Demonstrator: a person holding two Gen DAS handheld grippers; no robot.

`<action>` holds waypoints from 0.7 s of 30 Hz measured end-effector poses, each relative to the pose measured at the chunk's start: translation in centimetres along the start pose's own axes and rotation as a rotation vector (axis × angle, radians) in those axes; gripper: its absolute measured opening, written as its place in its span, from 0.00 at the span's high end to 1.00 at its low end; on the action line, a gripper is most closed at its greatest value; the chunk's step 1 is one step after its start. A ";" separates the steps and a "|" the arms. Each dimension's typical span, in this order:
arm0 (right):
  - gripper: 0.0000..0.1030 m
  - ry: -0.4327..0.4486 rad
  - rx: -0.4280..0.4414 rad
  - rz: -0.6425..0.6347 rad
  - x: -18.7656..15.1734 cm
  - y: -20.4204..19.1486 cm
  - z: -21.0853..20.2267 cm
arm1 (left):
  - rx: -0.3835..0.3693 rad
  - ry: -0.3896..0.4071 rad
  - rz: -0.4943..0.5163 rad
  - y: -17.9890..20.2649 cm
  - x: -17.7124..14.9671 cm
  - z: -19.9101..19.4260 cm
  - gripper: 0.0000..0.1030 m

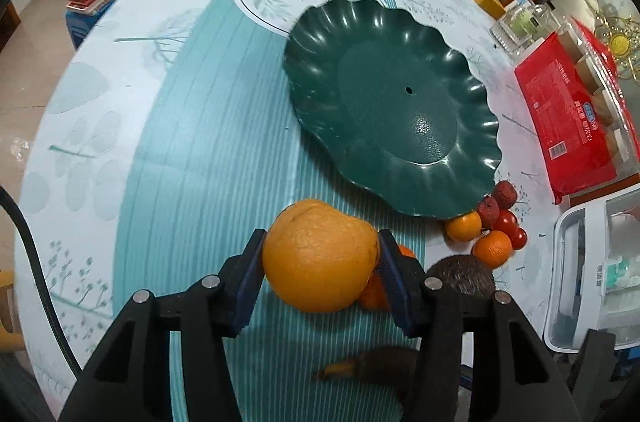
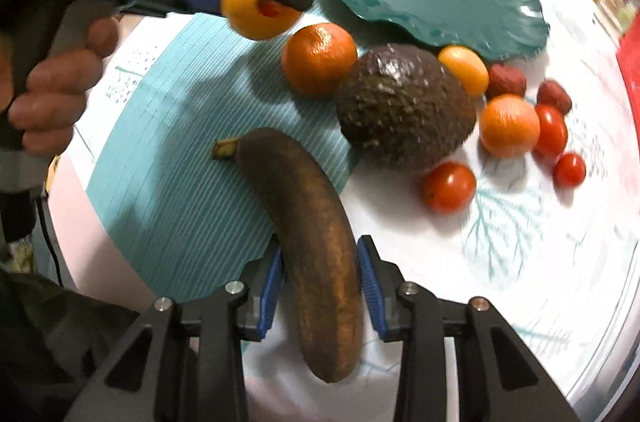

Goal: Organize fruits
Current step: 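Carry grapefruit and banana onto the green plate and open both tools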

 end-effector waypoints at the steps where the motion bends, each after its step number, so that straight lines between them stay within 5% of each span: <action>1: 0.66 0.005 0.011 0.013 -0.3 0.0 -0.2 | -0.001 0.007 -0.002 -0.1 -0.2 -0.5 0.49; 21: 0.68 0.163 0.079 0.112 -3.3 -0.3 -6.0 | 0.011 0.127 0.026 -1.2 -4.6 -11.0 0.49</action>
Point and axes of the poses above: each gripper's, at about its wrist camera, not at the fingertips, and z roughly the way its jaws point, y to its right, x to its top, the point moved 3 cm from there along z, roughly the way its jaws point, and after that the axes turned 5 degrees about -y, right-handed, at the moved point
